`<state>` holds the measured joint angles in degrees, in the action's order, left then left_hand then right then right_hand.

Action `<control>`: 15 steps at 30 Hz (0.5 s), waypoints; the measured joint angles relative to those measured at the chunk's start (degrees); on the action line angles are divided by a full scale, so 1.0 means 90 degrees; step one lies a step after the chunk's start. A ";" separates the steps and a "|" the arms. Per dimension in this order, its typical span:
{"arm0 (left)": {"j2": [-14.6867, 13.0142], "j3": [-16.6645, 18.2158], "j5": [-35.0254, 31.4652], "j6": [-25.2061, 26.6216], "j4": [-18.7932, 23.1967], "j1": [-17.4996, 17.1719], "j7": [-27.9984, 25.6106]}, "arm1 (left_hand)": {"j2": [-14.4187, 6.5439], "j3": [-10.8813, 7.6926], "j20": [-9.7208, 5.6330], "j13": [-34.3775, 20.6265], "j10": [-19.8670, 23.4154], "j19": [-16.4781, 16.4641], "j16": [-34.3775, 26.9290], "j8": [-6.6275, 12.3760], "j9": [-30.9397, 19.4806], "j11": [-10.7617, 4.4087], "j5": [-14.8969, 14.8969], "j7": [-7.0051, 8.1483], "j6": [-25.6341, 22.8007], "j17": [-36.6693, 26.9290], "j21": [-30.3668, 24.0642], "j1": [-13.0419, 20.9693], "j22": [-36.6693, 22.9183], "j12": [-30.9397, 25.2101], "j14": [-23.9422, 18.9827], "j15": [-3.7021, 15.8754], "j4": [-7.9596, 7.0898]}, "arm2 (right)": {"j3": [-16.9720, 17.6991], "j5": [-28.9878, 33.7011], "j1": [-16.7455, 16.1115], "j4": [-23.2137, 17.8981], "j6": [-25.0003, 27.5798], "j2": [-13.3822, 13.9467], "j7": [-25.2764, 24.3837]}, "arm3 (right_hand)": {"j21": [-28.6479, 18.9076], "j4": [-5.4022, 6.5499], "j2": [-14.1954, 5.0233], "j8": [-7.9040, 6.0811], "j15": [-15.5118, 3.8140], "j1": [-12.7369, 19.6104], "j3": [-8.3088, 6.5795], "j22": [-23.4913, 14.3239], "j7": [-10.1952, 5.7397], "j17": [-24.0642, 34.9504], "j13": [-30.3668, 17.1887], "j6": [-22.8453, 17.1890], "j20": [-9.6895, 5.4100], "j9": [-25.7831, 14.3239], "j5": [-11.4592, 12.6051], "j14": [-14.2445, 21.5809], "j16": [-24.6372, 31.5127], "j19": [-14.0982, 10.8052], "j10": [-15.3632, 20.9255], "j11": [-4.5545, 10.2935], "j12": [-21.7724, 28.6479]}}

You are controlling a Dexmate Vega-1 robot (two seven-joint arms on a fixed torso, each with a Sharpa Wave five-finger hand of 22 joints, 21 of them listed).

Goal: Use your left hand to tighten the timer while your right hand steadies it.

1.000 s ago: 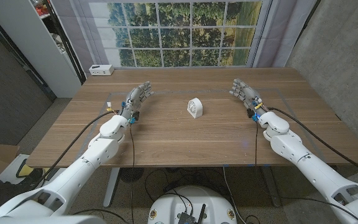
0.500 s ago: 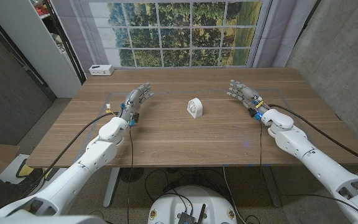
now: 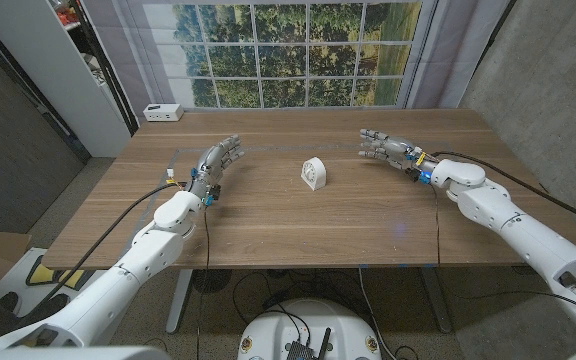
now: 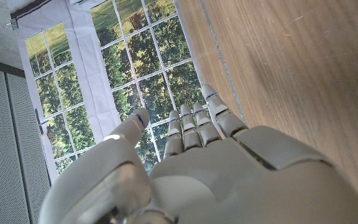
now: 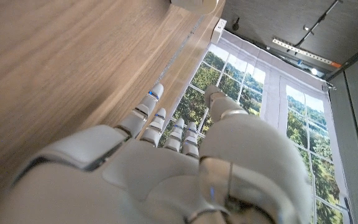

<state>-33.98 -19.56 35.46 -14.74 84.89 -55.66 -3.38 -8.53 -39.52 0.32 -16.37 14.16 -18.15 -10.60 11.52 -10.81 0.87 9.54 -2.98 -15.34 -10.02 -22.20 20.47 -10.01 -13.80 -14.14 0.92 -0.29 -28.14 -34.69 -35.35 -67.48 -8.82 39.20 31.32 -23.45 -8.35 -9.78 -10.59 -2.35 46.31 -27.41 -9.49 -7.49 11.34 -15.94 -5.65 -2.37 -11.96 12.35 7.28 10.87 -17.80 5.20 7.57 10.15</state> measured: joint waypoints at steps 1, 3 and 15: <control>-0.0012 0.0001 -0.0009 0.0000 0.0019 -0.0011 0.0000 | 0.0000 0.0000 0.0000 0.0000 0.0010 0.0000 0.0000 0.0000 0.0000 -0.0011 0.0000 0.0000 0.0000 0.0000 0.0000 0.0000 0.0000 0.0000 0.0000 0.0000 0.0000 | -0.0030 0.0046 0.0057 0.0031 0.0025 0.0020 0.0130 | 0.0000 0.0017 -0.0001 0.0000 0.0000 -0.0001 0.0020 0.0000 -0.0005 0.0000 0.0000 0.0005 0.0000 0.0000 -0.0031 0.0000 0.0000 0.0000 0.0000 0.0000 0.0000; -0.0033 0.0003 -0.0042 -0.0003 0.0083 -0.0042 -0.0019 | 0.0026 0.0002 0.0000 0.0000 0.0030 0.0000 -0.0020 0.0000 0.0000 -0.0030 0.0000 0.0032 -0.0032 0.0000 0.0000 0.0026 0.0000 0.0000 -0.0059 -0.0012 0.0002 | -0.0147 0.0114 0.0288 0.0177 0.0058 0.0089 0.0320 | 0.0042 0.0008 0.0022 0.0000 0.0024 -0.0028 0.0044 0.0000 -0.0045 0.0000 0.0000 0.0045 0.0002 0.0000 -0.0043 -0.0024 0.0000 0.0052 -0.0028 0.0028 0.0000; -0.0123 -0.0007 -0.0221 0.0108 0.0472 -0.0221 -0.0294 | 0.0025 0.0053 0.0000 0.0001 0.0123 0.0000 -0.0024 0.0000 -0.0031 -0.0055 0.0000 0.0071 -0.0119 0.0001 0.0050 0.0025 0.0001 -0.0046 -0.0091 0.0023 0.0053 | -0.0832 0.0995 0.1582 0.1248 0.0090 0.0111 0.1952 | 0.0210 -0.0085 0.0094 0.0024 0.0035 0.0044 0.0111 0.0001 -0.0242 -0.0048 0.0058 0.0465 0.0000 0.0002 -0.0091 -0.0102 0.0000 0.0136 -0.0352 0.0083 0.0000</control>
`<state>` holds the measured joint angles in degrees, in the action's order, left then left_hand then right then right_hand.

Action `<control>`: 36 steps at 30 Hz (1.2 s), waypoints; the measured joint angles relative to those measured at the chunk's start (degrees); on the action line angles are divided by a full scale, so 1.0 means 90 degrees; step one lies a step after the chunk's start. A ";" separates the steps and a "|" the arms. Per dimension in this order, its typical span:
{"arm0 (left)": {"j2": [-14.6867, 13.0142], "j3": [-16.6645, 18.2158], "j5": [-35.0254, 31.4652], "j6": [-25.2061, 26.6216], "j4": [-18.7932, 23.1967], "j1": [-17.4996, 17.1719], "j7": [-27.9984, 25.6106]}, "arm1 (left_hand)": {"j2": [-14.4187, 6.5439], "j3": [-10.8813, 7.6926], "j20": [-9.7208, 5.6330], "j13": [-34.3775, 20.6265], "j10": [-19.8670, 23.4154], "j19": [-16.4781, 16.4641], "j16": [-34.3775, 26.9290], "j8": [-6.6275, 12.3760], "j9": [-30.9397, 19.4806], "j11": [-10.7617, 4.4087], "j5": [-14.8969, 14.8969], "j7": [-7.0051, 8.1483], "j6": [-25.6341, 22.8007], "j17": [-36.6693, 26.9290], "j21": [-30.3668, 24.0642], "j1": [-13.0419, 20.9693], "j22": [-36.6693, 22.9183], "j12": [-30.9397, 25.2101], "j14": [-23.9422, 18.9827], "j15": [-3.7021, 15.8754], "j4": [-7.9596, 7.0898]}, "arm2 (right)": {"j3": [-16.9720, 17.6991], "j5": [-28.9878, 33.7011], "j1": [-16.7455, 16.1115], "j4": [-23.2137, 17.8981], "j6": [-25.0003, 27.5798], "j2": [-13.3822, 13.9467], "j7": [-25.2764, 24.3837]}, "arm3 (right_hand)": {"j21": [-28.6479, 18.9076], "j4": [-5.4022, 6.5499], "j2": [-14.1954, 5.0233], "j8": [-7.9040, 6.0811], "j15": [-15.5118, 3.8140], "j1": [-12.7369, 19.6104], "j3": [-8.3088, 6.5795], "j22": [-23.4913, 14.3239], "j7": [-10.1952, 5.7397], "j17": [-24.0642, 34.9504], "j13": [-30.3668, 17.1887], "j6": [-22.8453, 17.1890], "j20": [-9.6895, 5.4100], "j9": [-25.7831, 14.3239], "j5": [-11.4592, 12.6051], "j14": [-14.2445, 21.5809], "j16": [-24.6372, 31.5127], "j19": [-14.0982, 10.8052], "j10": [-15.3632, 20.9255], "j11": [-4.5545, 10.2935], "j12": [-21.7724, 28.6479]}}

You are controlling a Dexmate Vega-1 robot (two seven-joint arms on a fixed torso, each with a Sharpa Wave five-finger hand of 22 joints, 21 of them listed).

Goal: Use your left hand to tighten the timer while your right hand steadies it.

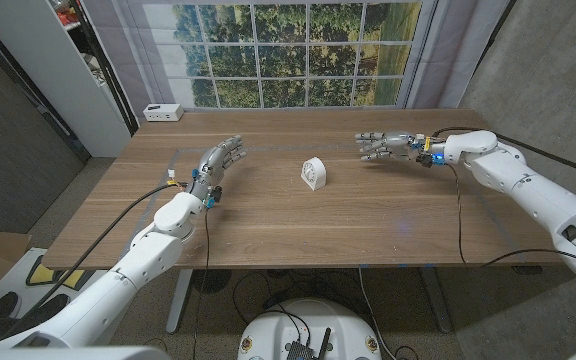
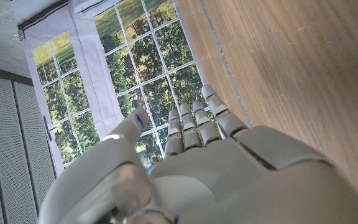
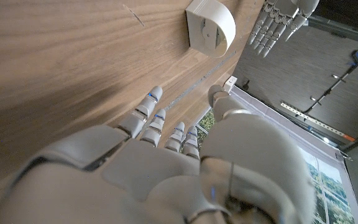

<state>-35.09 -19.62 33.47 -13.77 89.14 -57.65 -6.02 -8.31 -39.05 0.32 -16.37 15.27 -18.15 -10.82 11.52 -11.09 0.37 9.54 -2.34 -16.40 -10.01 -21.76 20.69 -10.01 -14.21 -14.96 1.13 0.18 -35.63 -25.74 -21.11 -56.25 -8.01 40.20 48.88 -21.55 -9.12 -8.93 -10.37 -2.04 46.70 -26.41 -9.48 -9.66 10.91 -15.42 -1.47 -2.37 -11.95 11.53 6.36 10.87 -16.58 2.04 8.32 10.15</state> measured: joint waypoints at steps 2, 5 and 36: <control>-0.0033 -0.0018 -0.0020 0.0054 0.0106 -0.0021 -0.0032 | 0.0000 0.0000 0.0000 0.0000 0.0009 0.0000 0.0000 0.0000 0.0000 -0.0009 0.0000 -0.0022 -0.0022 0.0000 0.0000 0.0000 0.0000 0.0000 -0.0014 0.0014 0.0000 | -0.0098 0.0213 0.0179 0.0181 -0.0124 -0.0039 0.0280 | 0.0042 -0.0008 0.0037 0.0000 -0.0005 0.0039 0.0008 0.0000 -0.0055 0.0000 0.0000 0.0061 0.0000 0.0024 0.0000 -0.0051 0.0000 0.0000 -0.0063 0.0012 0.0000; -0.0065 -0.0040 -0.0020 0.0054 0.0213 -0.0038 -0.0032 | 0.0000 0.0000 0.0000 0.0000 0.0009 0.0000 0.0000 0.0025 0.0000 -0.0009 0.0000 -0.0003 -0.0041 0.0000 0.0000 0.0000 0.0000 0.0000 -0.0023 0.0023 0.0000 | -0.0098 0.0478 0.0179 0.0181 -0.0263 -0.0039 0.0528 | 0.0094 -0.0059 0.0045 0.0000 -0.0007 0.0134 0.0010 0.0000 -0.0121 0.0000 0.0030 0.0183 0.0061 0.0027 0.0000 -0.0115 0.0000 0.0084 -0.0129 0.0028 0.0000; -0.0038 -0.0201 -0.0379 0.0541 0.0508 -0.0011 -0.0458 | 0.0033 0.0002 0.0114 -0.0061 0.0092 0.0047 0.0001 0.0048 0.0001 -0.0040 0.0000 0.0075 -0.0123 0.0017 0.0098 0.0034 0.0001 -0.0048 -0.0022 0.0023 0.0125 | -0.1308 0.3445 0.0883 -0.2071 0.0289 0.0239 -0.0257 | 0.0309 -0.0155 0.0357 -0.0080 -0.0002 0.0710 0.0054 -0.0029 -0.0311 0.0049 0.0058 0.0415 0.0344 0.0025 0.0048 -0.0045 0.0159 0.0133 -0.0358 -0.0012 0.0079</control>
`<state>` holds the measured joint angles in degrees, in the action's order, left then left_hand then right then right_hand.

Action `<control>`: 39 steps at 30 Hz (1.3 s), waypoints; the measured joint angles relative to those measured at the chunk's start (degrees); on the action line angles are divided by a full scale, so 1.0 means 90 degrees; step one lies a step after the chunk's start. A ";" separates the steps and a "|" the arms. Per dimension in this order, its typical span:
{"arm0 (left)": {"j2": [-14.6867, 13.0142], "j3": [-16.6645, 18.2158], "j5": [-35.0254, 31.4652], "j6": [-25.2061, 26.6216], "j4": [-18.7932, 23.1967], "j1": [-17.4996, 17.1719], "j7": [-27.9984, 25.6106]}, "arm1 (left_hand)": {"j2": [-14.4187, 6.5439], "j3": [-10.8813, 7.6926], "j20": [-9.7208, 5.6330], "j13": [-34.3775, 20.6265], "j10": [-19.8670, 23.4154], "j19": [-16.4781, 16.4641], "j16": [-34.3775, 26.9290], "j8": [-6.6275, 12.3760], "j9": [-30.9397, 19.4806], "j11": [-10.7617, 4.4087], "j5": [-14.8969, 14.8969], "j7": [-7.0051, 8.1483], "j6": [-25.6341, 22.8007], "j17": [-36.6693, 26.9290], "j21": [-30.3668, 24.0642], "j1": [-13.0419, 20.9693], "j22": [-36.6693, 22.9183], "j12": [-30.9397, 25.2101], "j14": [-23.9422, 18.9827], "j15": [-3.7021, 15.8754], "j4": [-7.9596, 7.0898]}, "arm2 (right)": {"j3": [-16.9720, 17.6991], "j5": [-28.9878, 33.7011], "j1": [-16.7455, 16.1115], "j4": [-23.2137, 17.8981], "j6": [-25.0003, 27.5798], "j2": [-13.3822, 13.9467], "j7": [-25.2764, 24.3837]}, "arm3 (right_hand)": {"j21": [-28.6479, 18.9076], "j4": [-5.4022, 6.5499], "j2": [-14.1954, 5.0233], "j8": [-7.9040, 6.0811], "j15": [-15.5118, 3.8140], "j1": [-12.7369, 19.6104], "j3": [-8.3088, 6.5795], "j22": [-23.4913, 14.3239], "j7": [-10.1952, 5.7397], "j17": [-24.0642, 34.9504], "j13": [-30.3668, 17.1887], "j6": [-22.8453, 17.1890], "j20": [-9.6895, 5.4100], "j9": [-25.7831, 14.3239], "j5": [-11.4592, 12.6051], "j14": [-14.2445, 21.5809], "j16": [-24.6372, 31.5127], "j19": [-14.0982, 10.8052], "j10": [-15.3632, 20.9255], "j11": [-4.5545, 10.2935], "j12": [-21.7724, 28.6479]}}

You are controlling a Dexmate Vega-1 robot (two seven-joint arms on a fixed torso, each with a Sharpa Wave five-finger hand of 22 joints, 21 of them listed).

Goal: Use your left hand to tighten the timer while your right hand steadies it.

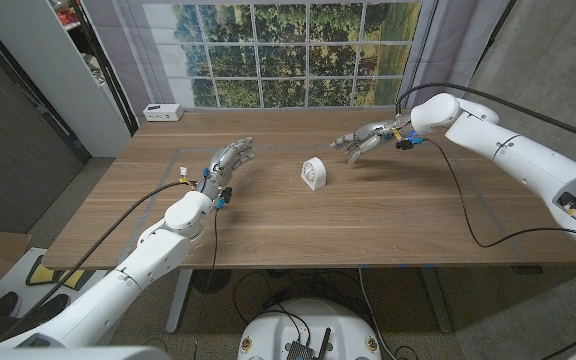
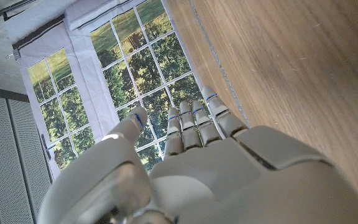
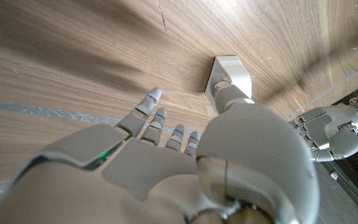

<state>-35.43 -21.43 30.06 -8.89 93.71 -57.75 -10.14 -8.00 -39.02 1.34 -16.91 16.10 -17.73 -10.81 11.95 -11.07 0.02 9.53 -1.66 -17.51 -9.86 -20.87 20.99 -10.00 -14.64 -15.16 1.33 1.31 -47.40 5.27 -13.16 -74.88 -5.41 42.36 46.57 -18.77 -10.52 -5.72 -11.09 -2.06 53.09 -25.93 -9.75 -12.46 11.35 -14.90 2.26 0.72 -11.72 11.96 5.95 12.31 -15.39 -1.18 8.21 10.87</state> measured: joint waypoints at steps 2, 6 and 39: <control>-0.0001 -0.0002 0.0000 0.0000 -0.0031 0.0011 0.0000 | 0.0000 0.0007 0.0000 0.0000 0.0000 0.0001 0.0000 0.0000 0.0000 0.0000 0.0000 -0.0032 -0.0032 0.0000 0.0000 0.0000 0.0000 0.0000 0.0000 0.0000 0.0007 | 0.0000 0.0181 0.0000 0.0000 0.0152 0.0000 -0.0023 | 0.0044 0.0000 0.0043 -0.0027 0.0000 0.0043 0.0000 0.0000 0.0000 0.0000 0.0000 0.0000 0.0003 0.0000 0.0000 0.0000 0.0000 0.0004 -0.0031 -0.0031 0.0000; -0.0003 -0.0007 0.0029 0.0001 -0.0092 0.0029 0.0099 | 0.0000 -0.0020 0.0000 0.0000 0.0023 0.0001 0.0000 0.0000 0.0000 -0.0023 0.0000 0.0001 -0.0065 0.0000 0.0025 0.0000 0.0000 0.0000 -0.0034 0.0034 0.0033 | -0.0216 0.0579 -0.0023 -0.0627 0.0534 -0.0017 -0.0040 | 0.0072 0.0022 0.0085 -0.0027 -0.0008 0.0085 0.0023 0.0000 0.0000 0.0029 0.0000 0.0000 0.0068 0.0000 0.0000 -0.0038 0.0000 0.0070 -0.0070 -0.0071 0.0000; 0.0008 0.0001 0.0366 -0.0270 -0.0724 0.0202 0.0731 | 0.0000 0.0007 0.0034 -0.0030 0.0022 0.0035 0.0000 0.0000 -0.0030 -0.0024 0.0000 0.0035 -0.0168 -0.0017 0.0100 0.0000 0.0001 0.0000 -0.0033 0.0033 0.0058 | -0.0802 0.1955 -0.0115 -0.1892 0.2041 -0.0526 -0.0298 | 0.0114 0.0021 0.0185 -0.0074 -0.0010 0.0365 0.0125 -0.0029 0.0054 0.0088 0.0030 0.0006 0.0104 -0.0001 -0.0048 0.0217 0.0164 -0.0173 -0.0151 -0.0120 0.0045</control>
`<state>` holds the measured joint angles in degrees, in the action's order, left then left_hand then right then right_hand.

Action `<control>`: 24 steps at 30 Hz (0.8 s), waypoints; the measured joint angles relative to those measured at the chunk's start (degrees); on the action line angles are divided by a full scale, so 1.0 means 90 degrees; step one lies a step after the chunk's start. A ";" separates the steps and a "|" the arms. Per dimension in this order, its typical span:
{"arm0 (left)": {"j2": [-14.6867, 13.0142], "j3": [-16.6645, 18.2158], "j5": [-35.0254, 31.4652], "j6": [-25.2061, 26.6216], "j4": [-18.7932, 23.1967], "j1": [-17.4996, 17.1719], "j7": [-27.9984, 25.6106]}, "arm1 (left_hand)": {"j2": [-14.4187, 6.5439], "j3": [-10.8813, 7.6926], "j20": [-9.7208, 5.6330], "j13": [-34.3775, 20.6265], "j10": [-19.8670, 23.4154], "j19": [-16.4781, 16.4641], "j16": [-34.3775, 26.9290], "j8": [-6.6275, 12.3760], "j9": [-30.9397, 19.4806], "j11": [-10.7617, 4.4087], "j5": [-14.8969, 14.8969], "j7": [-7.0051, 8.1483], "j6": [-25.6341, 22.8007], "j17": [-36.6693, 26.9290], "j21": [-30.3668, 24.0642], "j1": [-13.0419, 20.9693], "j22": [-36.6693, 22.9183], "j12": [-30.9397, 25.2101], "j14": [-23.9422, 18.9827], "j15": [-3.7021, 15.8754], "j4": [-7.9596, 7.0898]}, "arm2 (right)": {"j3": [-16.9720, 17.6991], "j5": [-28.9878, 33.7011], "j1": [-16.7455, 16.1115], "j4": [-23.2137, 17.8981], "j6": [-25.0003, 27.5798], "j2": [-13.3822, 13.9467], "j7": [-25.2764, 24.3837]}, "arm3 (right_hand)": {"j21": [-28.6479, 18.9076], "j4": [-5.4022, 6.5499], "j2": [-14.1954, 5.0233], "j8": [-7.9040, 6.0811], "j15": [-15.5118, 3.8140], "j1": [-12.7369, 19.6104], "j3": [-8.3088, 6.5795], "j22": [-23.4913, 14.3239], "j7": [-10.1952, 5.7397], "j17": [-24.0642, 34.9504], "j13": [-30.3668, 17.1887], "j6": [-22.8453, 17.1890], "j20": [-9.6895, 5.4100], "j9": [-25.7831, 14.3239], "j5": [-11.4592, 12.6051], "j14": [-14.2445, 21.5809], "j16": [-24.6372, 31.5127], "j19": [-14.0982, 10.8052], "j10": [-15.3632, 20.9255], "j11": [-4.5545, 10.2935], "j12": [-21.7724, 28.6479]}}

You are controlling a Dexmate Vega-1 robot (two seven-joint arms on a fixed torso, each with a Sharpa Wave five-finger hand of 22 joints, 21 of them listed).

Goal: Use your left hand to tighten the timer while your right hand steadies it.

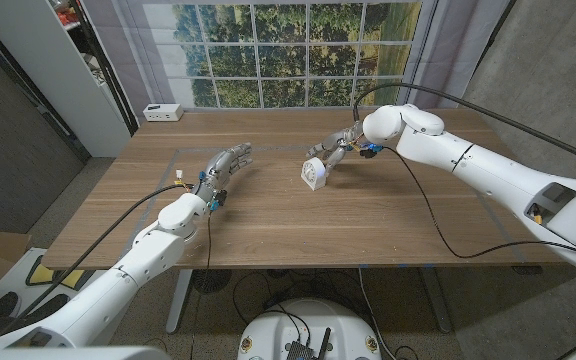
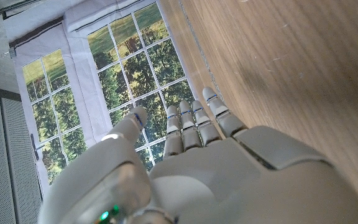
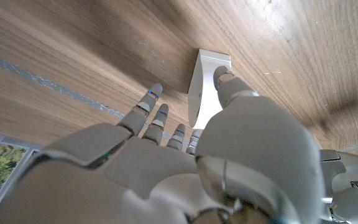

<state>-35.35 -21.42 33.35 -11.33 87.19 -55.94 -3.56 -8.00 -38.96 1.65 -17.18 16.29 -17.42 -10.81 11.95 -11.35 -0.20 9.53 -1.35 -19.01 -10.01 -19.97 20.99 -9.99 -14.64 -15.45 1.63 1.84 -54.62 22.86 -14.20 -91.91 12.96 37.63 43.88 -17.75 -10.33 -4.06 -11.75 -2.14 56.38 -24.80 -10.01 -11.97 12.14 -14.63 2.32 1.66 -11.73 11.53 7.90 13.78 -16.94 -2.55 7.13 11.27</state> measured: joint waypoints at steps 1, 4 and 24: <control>0.0002 0.0000 0.0015 -0.0018 -0.0025 0.0007 0.0030 | 0.0000 0.0000 0.0000 0.0000 0.0000 0.0000 0.0000 0.0000 0.0000 0.0000 0.0000 0.0000 0.0000 0.0000 0.0000 0.0000 0.0000 0.0000 0.0000 0.0000 0.0000 | -0.0032 0.0018 0.0018 0.0023 0.0015 -0.0035 0.0000 | 0.0000 0.0000 -0.0002 0.0000 0.0008 0.0002 0.0000 0.0000 0.0000 0.0000 0.0000 0.0000 0.0021 0.0000 0.0000 0.0009 0.0000 -0.0021 -0.0017 0.0017 0.0000; 0.0005 0.0000 0.0043 -0.0041 -0.0070 0.0018 0.0073 | 0.0000 0.0000 0.0000 0.0000 0.0000 0.0000 0.0000 0.0000 0.0000 0.0000 0.0000 0.0000 0.0000 0.0000 0.0000 0.0000 0.0000 0.0000 0.0000 0.0000 0.0000 | -0.0091 0.0051 0.0063 0.0094 0.0047 -0.0100 0.0018 | 0.0000 0.0000 -0.0033 0.0000 0.0006 0.0082 0.0000 0.0000 -0.0015 0.0000 0.0000 -0.0015 0.0011 0.0000 0.0000 0.0087 0.0048 -0.0049 -0.0013 0.0023 0.0000; 0.0005 0.0019 0.0159 -0.0086 -0.0195 0.0029 0.0187 | 0.0000 0.0021 0.0033 -0.0029 0.0000 0.0034 0.0000 0.0000 0.0001 0.0000 0.0000 -0.0024 -0.0024 0.0001 0.0048 0.0000 -0.0033 0.0000 0.0000 0.0000 0.0021 | -0.0340 0.0104 0.0240 0.0536 0.0127 -0.0328 0.0094 | 0.0000 0.0105 -0.0223 -0.0388 -0.0017 0.0629 0.0281 -0.0030 -0.0059 0.0294 -0.0171 -0.1271 -0.0313 -0.0071 0.0000 0.0932 0.0608 -0.0490 0.1199 0.0290 0.0514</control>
<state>-35.30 -21.25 34.78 -12.10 85.43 -55.67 -1.88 -8.01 -38.77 1.95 -17.44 16.29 -17.11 -10.81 11.95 -11.34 -0.19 9.53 -1.56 -19.23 -10.00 -19.54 20.99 -10.28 -14.64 -15.45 1.63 2.02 -57.68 23.79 -12.04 -87.08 14.10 34.67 44.72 -17.75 -9.39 -6.07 -15.24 -2.30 62.04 -22.27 -10.28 -12.50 14.78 -16.17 -9.12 -1.16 -12.37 11.53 16.30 19.25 -21.36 8.24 9.74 15.90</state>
